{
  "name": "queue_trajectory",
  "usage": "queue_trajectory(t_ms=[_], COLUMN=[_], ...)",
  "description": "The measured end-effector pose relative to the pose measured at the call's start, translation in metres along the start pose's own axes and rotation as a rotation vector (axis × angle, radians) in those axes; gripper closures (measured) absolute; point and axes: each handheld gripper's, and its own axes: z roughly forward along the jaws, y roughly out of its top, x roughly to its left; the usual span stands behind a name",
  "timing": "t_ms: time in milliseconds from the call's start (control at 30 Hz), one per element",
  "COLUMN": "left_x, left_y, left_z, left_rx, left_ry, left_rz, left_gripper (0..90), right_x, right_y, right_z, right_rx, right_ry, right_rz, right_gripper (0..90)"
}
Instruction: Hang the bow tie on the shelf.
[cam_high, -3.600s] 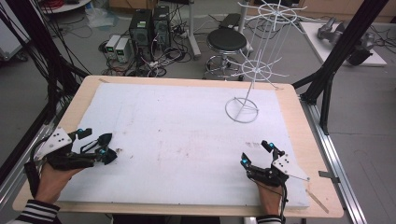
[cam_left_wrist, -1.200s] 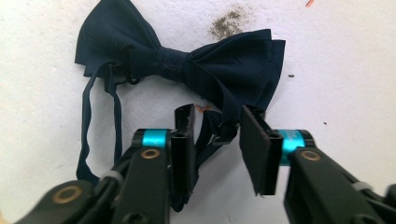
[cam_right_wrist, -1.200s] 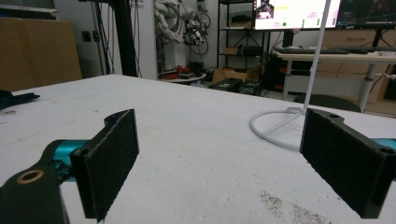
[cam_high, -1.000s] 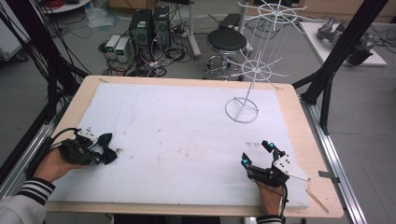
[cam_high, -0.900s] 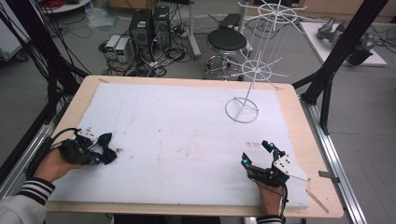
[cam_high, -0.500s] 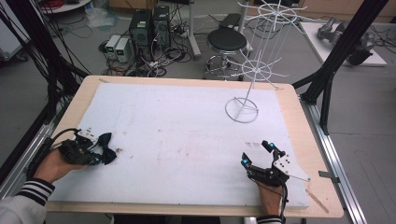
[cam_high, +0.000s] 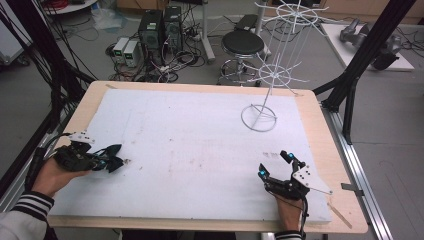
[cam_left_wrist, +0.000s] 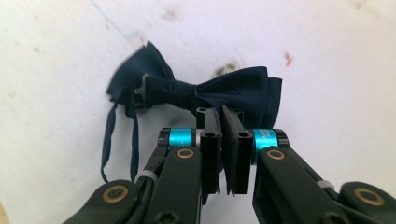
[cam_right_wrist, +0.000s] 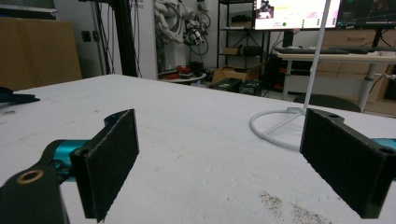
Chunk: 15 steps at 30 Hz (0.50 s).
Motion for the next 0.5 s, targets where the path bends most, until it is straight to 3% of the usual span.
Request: queue_trajectory(t_ms=[333,500], left_x=[-0.006,-0.012], left_y=[0.008,0.017], left_z=[-0.008,-0.010], left_rx=[-0.182,-0.286], left_ry=[-0.043,-0.039], left_rz=[-0.007,-0.007], left_gripper=[85.6,85.6], right_x=[0.000,0.000], right_y=[0.000,0.000], right_z=[0.000,0.000], right_rx=[-0.001,0.000], right_ry=[-0.002,-0.003], right_rz=[-0.001,0.001], right_gripper=[10.7,10.7])
